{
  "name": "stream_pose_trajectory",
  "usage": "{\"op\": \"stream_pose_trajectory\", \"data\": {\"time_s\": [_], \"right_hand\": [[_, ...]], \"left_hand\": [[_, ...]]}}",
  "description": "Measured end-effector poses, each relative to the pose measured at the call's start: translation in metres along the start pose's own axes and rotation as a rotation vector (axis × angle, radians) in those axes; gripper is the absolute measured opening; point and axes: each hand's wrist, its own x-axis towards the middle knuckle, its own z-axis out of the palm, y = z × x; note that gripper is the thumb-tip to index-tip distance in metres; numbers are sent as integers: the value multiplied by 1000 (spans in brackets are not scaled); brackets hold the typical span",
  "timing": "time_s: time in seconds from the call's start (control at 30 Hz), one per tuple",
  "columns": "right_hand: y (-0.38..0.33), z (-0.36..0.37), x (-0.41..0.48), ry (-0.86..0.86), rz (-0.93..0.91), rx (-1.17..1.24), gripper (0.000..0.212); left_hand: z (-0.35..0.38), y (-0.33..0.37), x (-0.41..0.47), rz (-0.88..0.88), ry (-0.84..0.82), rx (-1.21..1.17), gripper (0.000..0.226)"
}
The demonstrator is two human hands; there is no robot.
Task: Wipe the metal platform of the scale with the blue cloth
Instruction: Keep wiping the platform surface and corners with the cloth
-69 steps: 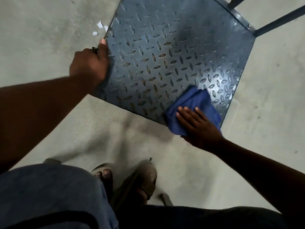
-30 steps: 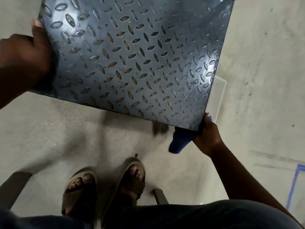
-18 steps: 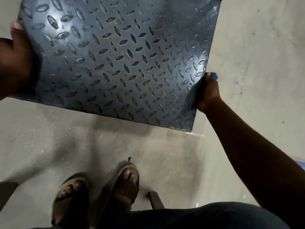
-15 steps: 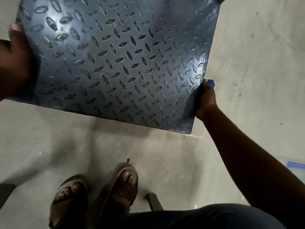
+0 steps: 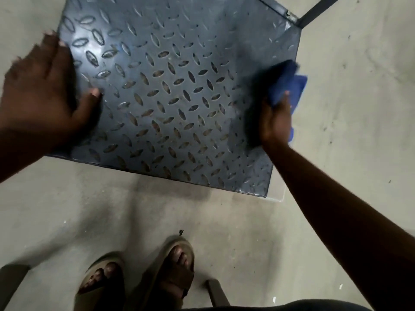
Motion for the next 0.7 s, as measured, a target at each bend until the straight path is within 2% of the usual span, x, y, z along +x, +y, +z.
{"op": "stream_pose_trajectory", "data": {"time_s": [0.07,0.1,0.17,0.2,0.23,0.27,0.3,0.37,0.43,0.47,0.5,0.53,0.57,0.63,0.67,0.7], "right_hand": [[-10,15,-43,-210,-489,-120,58],[-18,24,-70,-333,-671,-182,60],[-32,35,-110,-527,-904,-209,69],[-30,34,-115,-570,-1022,-229,72],[-28,29,-110,-570,-1100,-256,73],[-24,26,-96,-522,-1100,-307,73],[-19,25,-73,-427,-991,-345,73],[-24,25,-15,-152,-544,-402,76],[-43,22,28,-5,-107,-391,77],[-58,26,36,30,31,-354,77],[-76,33,31,33,59,-323,76],[-95,43,17,-17,-14,-305,76],[-112,55,-6,-86,-216,-290,74],[-130,78,-57,-311,-779,-253,65],[-131,84,-69,-433,-1025,-288,59],[-130,87,-62,-470,-1201,-321,54]], "left_hand": [[-4,17,-7,70,3,32,90],[-12,22,-10,53,-12,43,88],[-15,25,-12,11,-8,82,80],[-15,27,-13,-10,15,86,77],[-17,33,-13,-23,22,94,74],[-18,34,-15,-20,36,99,72],[-19,34,-14,-5,34,94,71],[-19,32,-13,-10,28,109,70],[-18,33,-11,-30,22,86,70],[-19,33,-12,-44,29,82,70],[-19,35,-12,-59,34,86,71],[-20,37,-12,-79,37,87,72],[-21,39,-13,-102,39,82,72],[-23,40,-13,-121,31,76,72],[-23,41,-14,-128,32,80,71],[-24,41,-13,-133,33,84,71]]}}
